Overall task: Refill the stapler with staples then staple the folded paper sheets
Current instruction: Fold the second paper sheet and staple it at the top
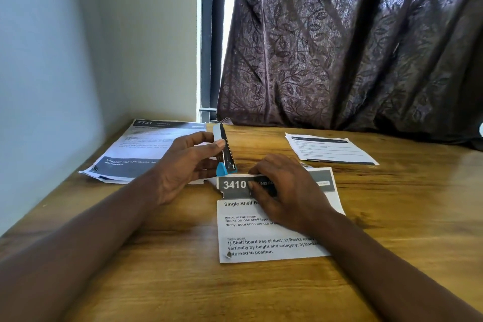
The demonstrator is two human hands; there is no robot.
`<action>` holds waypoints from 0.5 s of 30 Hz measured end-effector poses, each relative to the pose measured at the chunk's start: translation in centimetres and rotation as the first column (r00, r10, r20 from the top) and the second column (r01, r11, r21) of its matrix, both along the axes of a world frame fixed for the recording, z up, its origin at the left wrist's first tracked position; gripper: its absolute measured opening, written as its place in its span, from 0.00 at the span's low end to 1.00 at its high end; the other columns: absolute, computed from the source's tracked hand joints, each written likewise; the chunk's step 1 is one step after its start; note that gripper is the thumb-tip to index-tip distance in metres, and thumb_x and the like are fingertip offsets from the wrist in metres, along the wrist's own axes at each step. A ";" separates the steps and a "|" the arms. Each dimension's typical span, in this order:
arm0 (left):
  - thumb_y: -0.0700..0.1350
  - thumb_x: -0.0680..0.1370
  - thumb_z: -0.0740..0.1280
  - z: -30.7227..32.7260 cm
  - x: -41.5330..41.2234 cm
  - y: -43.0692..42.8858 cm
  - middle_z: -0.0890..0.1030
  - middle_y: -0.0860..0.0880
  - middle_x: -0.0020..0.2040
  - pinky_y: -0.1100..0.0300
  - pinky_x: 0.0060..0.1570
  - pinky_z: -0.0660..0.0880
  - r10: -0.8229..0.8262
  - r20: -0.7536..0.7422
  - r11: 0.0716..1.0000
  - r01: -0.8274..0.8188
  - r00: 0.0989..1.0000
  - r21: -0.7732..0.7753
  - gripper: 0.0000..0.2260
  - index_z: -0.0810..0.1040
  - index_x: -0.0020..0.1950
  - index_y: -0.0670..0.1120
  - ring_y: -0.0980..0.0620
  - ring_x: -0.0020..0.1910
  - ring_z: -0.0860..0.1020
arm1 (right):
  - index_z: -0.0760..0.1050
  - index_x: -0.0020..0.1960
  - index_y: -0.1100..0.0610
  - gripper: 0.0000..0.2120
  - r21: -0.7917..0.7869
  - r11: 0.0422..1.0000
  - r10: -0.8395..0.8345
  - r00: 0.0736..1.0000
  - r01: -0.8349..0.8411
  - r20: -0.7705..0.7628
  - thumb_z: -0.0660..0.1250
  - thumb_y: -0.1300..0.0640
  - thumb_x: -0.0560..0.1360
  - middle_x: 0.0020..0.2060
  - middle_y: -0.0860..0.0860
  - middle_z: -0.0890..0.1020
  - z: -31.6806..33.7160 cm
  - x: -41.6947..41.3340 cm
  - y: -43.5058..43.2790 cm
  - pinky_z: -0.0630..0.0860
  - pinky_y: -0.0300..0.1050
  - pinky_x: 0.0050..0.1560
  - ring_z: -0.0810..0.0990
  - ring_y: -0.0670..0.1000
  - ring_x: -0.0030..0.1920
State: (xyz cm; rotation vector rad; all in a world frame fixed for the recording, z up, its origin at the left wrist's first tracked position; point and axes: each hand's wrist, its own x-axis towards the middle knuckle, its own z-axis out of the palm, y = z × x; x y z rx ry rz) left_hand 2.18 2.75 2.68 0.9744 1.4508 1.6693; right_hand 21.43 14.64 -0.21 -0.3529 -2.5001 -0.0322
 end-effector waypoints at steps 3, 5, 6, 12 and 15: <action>0.51 0.73 0.73 -0.1 0.2 0.0 0.87 0.44 0.48 0.53 0.46 0.83 -0.009 -0.072 1.000 0.007 0.997 -0.022 0.19 0.80 0.60 0.43 0.48 0.42 0.86 | 0.77 0.57 0.51 0.12 -0.003 1.000 -0.001 1.000 0.001 0.002 0.64 0.47 0.78 0.50 0.48 0.79 0.0 -0.1 0.0 0.73 0.48 0.54 0.76 0.50 0.52; 0.53 0.70 0.74 -0.2 0.4 -0.1 0.87 0.44 0.48 0.51 0.48 0.83 -0.013 -0.117 0.999 0.009 0.993 -0.040 0.22 0.80 0.60 0.42 0.48 0.43 0.86 | 0.77 0.56 0.51 0.12 0.007 1.000 -0.006 1.000 0.006 0.004 0.64 0.47 0.78 0.49 0.48 0.79 0.0 -0.1 -0.1 0.73 0.48 0.54 0.75 0.50 0.52; 0.53 0.70 0.74 -0.1 0.5 -0.1 0.87 0.44 0.49 0.52 0.47 0.83 -0.018 -0.134 0.999 0.012 0.991 -0.046 0.22 0.80 0.59 0.42 0.48 0.44 0.86 | 0.78 0.56 0.51 0.11 0.010 1.000 -0.008 1.000 0.008 0.003 0.64 0.47 0.78 0.49 0.48 0.79 -0.1 -0.1 -0.1 0.72 0.48 0.54 0.75 0.50 0.52; 0.47 0.74 0.74 -0.2 1.0 -0.2 0.88 0.45 0.45 0.63 0.34 0.80 -0.007 -0.180 0.999 -0.002 0.984 -0.051 0.13 0.80 0.55 0.43 0.54 0.39 0.85 | 0.77 0.56 0.51 0.11 0.014 1.000 -0.018 1.000 0.018 0.015 0.65 0.46 0.78 0.49 0.47 0.79 -0.1 -0.1 -0.1 0.71 0.46 0.53 0.75 0.48 0.51; 0.48 0.71 0.75 -0.2 1.2 -0.2 0.88 0.44 0.45 0.63 0.34 0.80 -0.025 -0.198 0.999 0.016 0.980 -0.047 0.15 0.80 0.54 0.43 0.53 0.39 0.85 | 0.78 0.57 0.50 0.11 0.008 1.000 -0.023 0.999 0.023 0.023 0.66 0.46 0.78 0.50 0.46 0.79 0.0 -0.1 -0.2 0.69 0.44 0.53 0.74 0.48 0.51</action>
